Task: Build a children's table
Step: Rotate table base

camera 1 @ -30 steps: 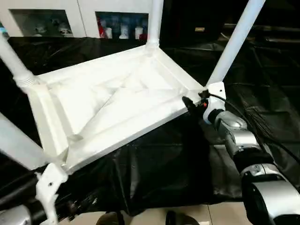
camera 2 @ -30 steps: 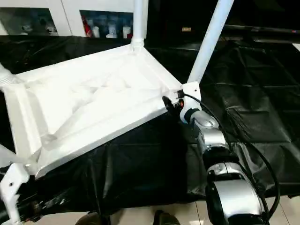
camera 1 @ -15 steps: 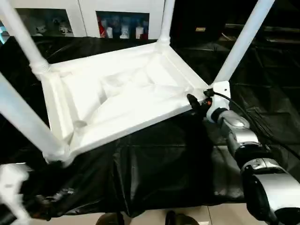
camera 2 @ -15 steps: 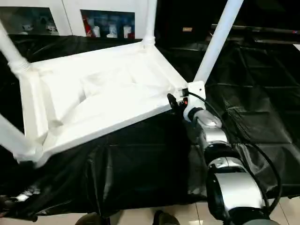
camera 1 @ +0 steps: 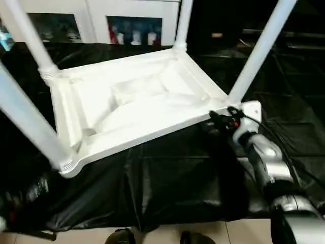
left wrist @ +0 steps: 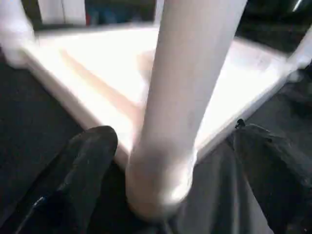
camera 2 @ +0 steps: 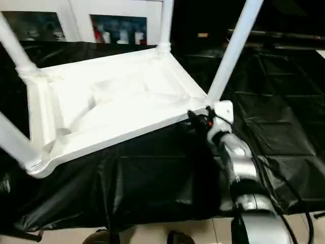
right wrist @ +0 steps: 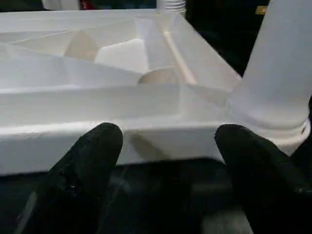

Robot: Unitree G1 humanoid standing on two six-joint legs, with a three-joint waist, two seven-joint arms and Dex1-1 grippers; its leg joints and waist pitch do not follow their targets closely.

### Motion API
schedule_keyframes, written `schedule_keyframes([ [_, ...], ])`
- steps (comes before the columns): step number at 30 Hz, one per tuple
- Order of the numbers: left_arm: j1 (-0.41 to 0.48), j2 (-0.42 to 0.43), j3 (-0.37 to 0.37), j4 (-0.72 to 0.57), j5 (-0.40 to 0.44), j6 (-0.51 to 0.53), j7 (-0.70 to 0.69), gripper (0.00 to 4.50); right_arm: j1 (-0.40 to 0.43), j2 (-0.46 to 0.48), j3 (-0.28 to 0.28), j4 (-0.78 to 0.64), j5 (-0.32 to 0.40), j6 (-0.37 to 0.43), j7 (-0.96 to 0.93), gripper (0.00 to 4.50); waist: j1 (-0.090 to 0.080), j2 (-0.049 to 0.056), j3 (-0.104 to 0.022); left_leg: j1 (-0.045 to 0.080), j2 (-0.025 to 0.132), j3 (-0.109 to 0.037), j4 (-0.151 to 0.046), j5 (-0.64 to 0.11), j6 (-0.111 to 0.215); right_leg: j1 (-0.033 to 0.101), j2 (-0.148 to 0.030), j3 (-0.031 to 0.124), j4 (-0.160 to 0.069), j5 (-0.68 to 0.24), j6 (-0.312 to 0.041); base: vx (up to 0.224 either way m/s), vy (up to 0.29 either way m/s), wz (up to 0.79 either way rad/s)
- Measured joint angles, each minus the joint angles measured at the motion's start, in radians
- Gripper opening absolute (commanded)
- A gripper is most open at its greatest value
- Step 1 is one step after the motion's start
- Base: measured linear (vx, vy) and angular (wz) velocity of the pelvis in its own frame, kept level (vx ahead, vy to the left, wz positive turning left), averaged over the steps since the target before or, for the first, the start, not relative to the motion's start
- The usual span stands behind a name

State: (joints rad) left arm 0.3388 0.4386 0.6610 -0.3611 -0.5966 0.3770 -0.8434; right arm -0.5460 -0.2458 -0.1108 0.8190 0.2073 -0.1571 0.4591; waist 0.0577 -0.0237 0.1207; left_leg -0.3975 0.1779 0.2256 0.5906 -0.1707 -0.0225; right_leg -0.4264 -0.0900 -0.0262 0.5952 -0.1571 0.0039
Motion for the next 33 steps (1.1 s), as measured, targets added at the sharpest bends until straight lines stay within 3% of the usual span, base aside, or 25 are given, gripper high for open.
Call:
schedule_keyframes([
  [6,-0.118,-0.002,-0.089,0.045,-0.01,0.009,0.017,4.46,0.012,0.04,0.0,-0.003,0.0,0.021,-0.04,3.68,-0.001,0.006,-0.002,0.013,0.0,-0.003,0.0,0.001,-0.001,0.009,0.0,-0.001,0.001,0.0,0.001,0.0,0.0,0.0],
  [10,-0.223,-0.01,-0.168,0.126,0.047,-0.013,0.04,4.46,0.012,0.083,0.003,-0.015,-0.006,0.033,-0.081,3.68,0.0,0.016,-0.009,0.013,-0.002,-0.004,0.0,0.001,-0.002,0.01,-0.001,-0.002,0.0,0.0,0.001,0.0,0.0,0.0],
  [13,-0.239,-0.016,-0.196,0.139,0.054,-0.018,0.05,4.46,0.012,0.091,0.009,-0.018,-0.008,0.041,-0.081,3.68,-0.001,0.02,-0.012,0.013,-0.002,-0.005,0.001,0.001,-0.002,0.01,-0.001,-0.002,0.0,0.0,0.001,0.0,0.0,0.0],
  [19,-0.244,-0.027,-0.235,0.107,0.008,0.032,0.047,4.46,-0.001,0.094,0.023,-0.007,-0.019,0.056,-0.08,3.68,0.0,0.019,-0.013,0.013,-0.002,-0.005,0.002,0.001,-0.002,0.01,-0.001,-0.002,0.001,0.002,-0.003,0.0,0.0,0.0],
  [25,-0.279,0.015,-0.435,-0.029,-0.135,0.216,-0.071,4.46,-0.1,0.102,0.065,0.115,-0.084,0.086,-0.086,3.68,-0.001,0.012,-0.017,0.012,-0.002,-0.003,0.002,0.001,-0.002,0.009,-0.002,-0.002,0.002,0.005,-0.008,0.0,0.0,0.0],
  [33,-0.396,-0.025,-0.552,-0.052,-0.195,0.296,-0.095,4.46,-0.125,0.124,0.081,0.165,-0.103,0.09,-0.079,3.68,-0.018,0.008,-0.019,0.011,-0.002,-0.004,0.004,0.002,-0.003,0.008,-0.001,-0.001,0.004,0.004,-0.006,0.0,0.0,0.0],
])
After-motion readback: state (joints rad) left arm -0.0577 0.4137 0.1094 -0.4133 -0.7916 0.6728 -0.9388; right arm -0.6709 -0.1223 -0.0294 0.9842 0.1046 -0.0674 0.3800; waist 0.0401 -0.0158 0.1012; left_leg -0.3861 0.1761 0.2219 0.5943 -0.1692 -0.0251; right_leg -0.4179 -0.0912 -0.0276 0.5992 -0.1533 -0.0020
